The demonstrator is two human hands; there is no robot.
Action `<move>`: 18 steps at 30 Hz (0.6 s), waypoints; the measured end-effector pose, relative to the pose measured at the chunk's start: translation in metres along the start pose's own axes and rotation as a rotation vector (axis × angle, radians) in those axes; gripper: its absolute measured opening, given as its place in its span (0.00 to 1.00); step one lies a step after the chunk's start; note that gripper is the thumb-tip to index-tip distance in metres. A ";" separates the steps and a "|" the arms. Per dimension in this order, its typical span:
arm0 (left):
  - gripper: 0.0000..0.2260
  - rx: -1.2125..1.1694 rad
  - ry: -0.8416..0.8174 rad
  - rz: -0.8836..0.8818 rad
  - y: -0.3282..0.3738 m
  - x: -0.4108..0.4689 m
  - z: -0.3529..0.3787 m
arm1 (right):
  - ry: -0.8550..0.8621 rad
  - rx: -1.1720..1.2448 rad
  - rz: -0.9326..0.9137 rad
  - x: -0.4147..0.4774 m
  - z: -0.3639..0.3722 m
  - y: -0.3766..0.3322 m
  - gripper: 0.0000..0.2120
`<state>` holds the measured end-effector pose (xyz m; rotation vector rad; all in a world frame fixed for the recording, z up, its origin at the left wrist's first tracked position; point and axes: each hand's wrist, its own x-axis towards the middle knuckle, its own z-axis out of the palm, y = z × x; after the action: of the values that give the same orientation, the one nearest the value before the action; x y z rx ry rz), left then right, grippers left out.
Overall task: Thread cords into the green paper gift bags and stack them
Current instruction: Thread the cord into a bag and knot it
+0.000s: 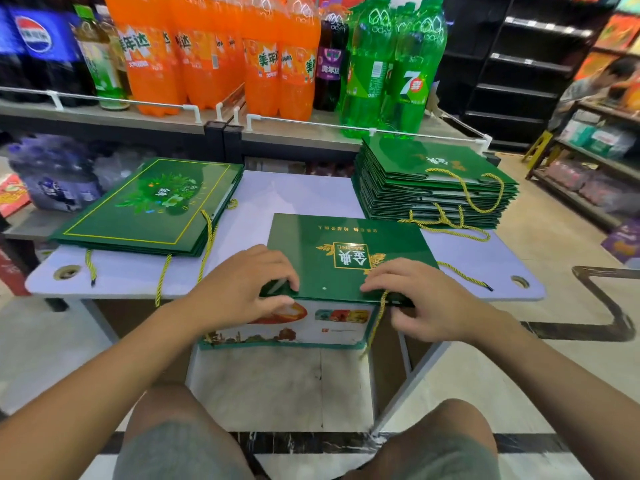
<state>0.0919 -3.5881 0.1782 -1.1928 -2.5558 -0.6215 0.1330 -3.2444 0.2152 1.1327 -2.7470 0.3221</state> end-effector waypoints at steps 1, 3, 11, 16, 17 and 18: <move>0.09 -0.017 0.000 -0.009 -0.002 0.000 0.001 | -0.015 -0.042 -0.020 -0.003 0.002 0.006 0.25; 0.12 -0.038 0.003 -0.036 -0.004 0.000 0.004 | 0.014 -0.096 -0.060 -0.007 0.009 0.013 0.23; 0.15 -0.087 -0.008 -0.097 -0.007 0.000 0.008 | 0.250 0.067 0.113 0.007 0.018 -0.016 0.10; 0.15 -0.087 -0.016 -0.096 -0.007 0.001 0.008 | 0.136 0.759 0.279 0.048 -0.009 -0.048 0.12; 0.15 -0.089 -0.013 -0.093 -0.007 0.001 0.008 | 0.124 0.830 0.312 0.061 -0.018 -0.049 0.12; 0.16 -0.093 -0.007 -0.090 -0.007 0.001 0.008 | 0.123 0.884 0.361 0.075 -0.027 -0.048 0.14</move>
<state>0.0854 -3.5883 0.1695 -1.1152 -2.6246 -0.7652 0.1166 -3.3215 0.2645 0.6582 -2.7007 1.6970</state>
